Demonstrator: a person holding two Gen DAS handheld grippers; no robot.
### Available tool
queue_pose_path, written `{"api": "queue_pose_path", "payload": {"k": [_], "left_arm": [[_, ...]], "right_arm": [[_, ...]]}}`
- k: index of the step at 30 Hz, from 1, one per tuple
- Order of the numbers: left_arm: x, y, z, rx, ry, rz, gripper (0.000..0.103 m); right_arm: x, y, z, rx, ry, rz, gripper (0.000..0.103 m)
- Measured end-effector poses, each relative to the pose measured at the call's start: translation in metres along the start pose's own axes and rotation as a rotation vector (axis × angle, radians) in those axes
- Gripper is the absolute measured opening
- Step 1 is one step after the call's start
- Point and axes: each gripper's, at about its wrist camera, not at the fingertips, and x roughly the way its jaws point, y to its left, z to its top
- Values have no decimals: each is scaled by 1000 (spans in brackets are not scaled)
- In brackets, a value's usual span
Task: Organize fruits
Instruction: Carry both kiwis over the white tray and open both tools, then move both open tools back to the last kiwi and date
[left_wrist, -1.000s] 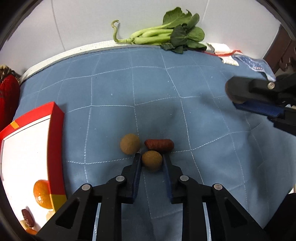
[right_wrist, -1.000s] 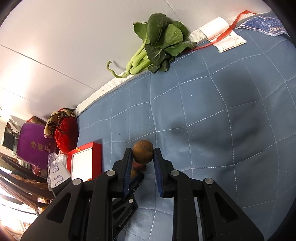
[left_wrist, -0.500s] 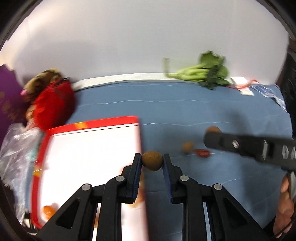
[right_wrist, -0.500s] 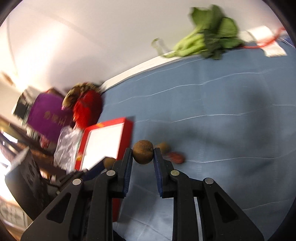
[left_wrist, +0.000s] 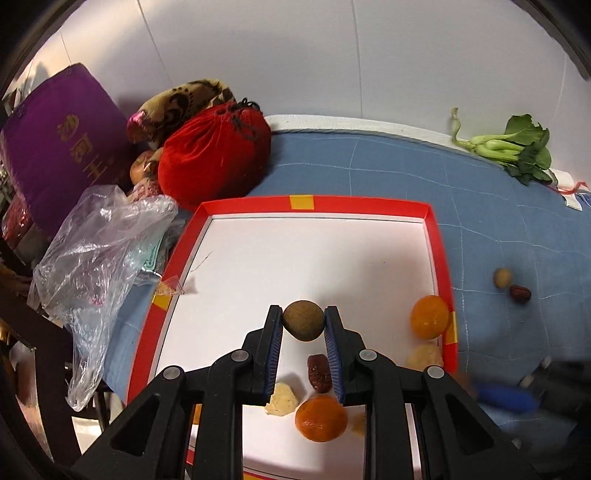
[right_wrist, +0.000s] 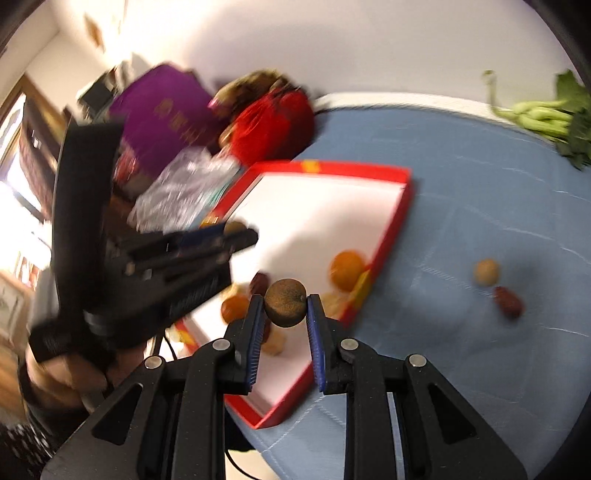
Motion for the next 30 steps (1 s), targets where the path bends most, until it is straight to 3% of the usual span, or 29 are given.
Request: {"api": "queue_pose_path", "payload": {"k": [12,16,18,21,25,30], "left_arm": [[26,-6,-1,-12,106,16,26],[28,-4,1,-35,111,40,48],[26,-5,3,-36,93,51,50],[20,-12,7,-20,55,28,52],[11,-32,12,35,1,-2,53],[7,-63,15,107,-23,-32,53]], "right_arm": [[33,23,-27,-103,131,-27,21],[22,19,-22,-103,131,-27,26],[12,15,-17,-94,113,-28,32],[-14,0,-4,-68,46,-53,33],[-52,-43,10,0,-22,-197,33],[-65,-104,9,132,16,-381,33]]}}
